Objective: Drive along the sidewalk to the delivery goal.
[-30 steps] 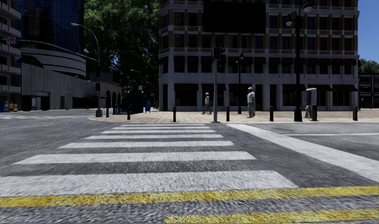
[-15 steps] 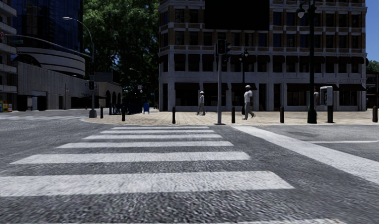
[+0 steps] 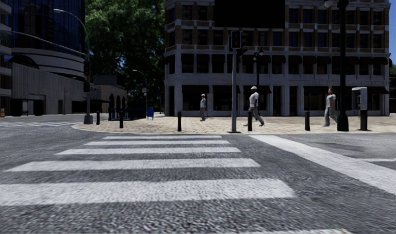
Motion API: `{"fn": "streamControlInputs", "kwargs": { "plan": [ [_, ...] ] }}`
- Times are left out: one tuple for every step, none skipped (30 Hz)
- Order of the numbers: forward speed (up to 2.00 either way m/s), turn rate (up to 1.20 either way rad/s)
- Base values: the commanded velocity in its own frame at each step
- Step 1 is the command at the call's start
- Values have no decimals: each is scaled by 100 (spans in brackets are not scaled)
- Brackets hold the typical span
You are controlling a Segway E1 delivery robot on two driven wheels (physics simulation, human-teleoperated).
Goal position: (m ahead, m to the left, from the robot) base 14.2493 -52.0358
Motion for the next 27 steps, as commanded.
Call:
{"fn": "streamControlInputs", "kwargs": {
  "plan": [
    [200,0],
    [200,0],
    [200,0],
    [200,0],
    [200,0],
    [200,0],
    [200,0],
    [200,0],
    [200,0],
    [200,0],
    [200,0],
    [200,0],
    [200,0],
    [200,0],
    [200,0],
    [200,0],
    [200,0],
    [200,0],
    [200,0],
    [200,0],
    [200,0],
    [200,5],
    [195,20],
    [184,31],
    [179,35],
    [179,35],
    [171,41]
  ]
}}
